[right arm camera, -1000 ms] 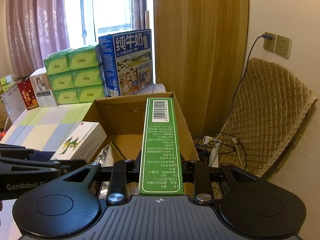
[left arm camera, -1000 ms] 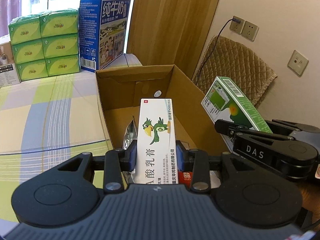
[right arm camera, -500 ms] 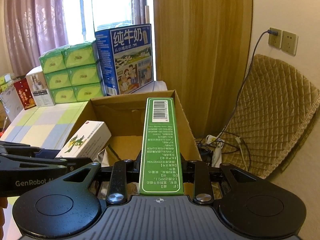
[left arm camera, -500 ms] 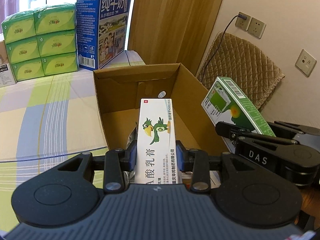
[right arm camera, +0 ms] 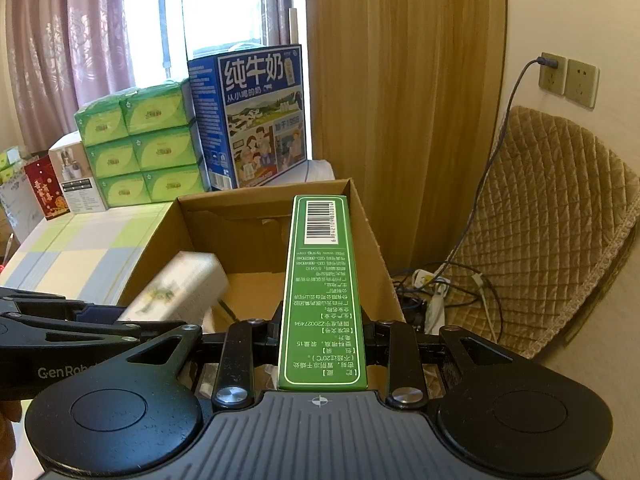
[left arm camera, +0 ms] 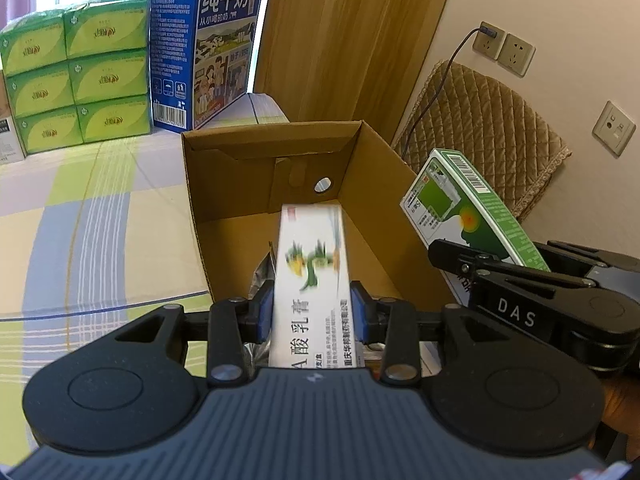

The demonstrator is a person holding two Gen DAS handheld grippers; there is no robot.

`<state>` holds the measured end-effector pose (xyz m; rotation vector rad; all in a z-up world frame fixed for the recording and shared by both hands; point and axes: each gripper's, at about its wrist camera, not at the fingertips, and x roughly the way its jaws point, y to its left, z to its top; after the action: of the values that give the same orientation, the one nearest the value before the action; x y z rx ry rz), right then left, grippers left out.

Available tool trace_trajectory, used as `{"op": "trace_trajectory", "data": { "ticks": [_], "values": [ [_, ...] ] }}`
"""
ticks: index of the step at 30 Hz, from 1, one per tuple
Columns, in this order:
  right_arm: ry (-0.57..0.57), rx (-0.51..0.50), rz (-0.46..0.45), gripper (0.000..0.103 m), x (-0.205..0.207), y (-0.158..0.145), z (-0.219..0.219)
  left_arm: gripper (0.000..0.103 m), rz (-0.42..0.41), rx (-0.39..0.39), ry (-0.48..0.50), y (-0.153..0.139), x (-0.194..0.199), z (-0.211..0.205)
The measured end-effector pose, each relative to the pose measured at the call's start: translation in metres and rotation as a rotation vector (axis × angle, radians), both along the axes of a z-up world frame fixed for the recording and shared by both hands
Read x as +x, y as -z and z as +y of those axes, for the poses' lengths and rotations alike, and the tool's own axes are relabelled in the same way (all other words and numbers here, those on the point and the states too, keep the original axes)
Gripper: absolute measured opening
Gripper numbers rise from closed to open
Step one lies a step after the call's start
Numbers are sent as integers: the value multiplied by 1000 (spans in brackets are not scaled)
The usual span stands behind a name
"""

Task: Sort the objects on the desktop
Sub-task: 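Open both tools to drop the two medicine boxes into the box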

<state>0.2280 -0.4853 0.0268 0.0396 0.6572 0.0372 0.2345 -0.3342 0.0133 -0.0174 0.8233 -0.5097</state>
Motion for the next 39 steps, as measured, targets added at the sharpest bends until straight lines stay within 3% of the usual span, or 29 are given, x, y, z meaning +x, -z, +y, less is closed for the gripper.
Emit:
{"op": "trace_trajectory", "data": {
  "ticks": [2, 7, 23, 25, 26, 27, 39],
  "values": [
    [0, -1, 0, 27, 0, 0, 0, 52, -10, 9, -7, 0, 0, 1],
    [-1, 0, 0, 27, 1, 0, 0, 53, -36, 25, -12, -4, -3, 6],
    [-11, 36, -6, 27, 7, 0, 7, 75, -79, 41, 8, -12, -11, 11],
    [-4, 52, -16, 40, 7, -1, 6, 76, -80, 43, 8, -12, -12, 12],
    [4, 57, -29, 54, 6, -3, 6, 78, -80, 42, 7, -12, -13, 12],
    [8, 61, -44, 60, 4, -4, 5, 79, -79, 37, 3, -12, -13, 13],
    [38, -28, -102, 88, -33, -21, -2, 96, -120, 27, -42, -28, -36, 37]
  ]
}}
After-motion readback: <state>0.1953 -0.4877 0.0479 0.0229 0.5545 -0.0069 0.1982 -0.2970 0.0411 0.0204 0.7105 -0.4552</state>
